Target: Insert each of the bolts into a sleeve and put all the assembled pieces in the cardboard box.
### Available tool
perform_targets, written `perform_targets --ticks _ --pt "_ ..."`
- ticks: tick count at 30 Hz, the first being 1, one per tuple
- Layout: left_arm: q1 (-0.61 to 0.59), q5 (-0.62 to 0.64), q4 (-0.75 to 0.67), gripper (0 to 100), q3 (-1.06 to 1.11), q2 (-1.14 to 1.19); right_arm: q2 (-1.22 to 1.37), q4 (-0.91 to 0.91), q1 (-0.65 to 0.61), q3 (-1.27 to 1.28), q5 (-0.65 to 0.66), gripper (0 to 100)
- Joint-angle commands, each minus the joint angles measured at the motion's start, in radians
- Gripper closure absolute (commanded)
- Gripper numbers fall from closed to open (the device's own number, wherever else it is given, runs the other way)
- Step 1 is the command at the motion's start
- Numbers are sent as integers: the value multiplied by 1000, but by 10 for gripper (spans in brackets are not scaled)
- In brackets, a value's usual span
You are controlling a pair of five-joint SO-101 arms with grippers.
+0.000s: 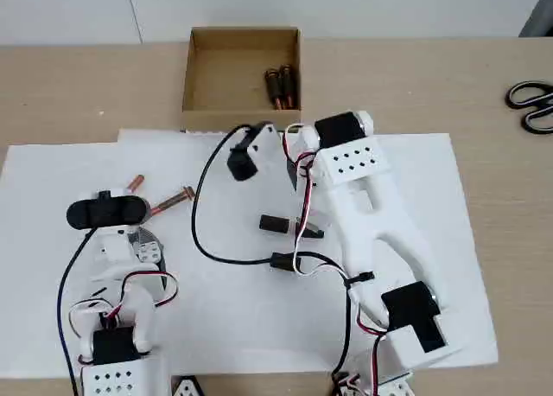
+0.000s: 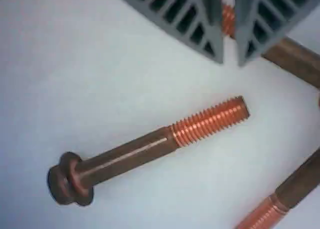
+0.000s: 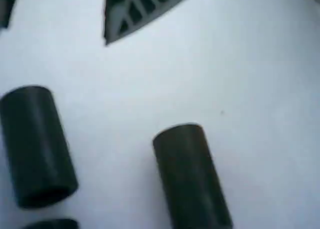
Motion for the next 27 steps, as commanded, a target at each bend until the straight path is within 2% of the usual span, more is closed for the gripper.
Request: perform_targets --ticks 1,6,11,14,20,27 --pt "-9 -23 -18 994 -4 -11 -45 -16 -24 3 89 860" --pt "-58 -26 -21 993 -5 -11 -45 -39 -59 3 169 860" --pt "-61 -28 -21 993 -5 -11 -45 -76 -108 3 173 861" --pt "-63 -77 -18 994 -5 -11 -30 -117 -137 15 173 861" --pt "-123 -91 -31 994 -2 -11 82 -174 -142 17 172 861" --pt "-129 -91 -37 994 -1 -11 142 -226 -160 17 172 861"
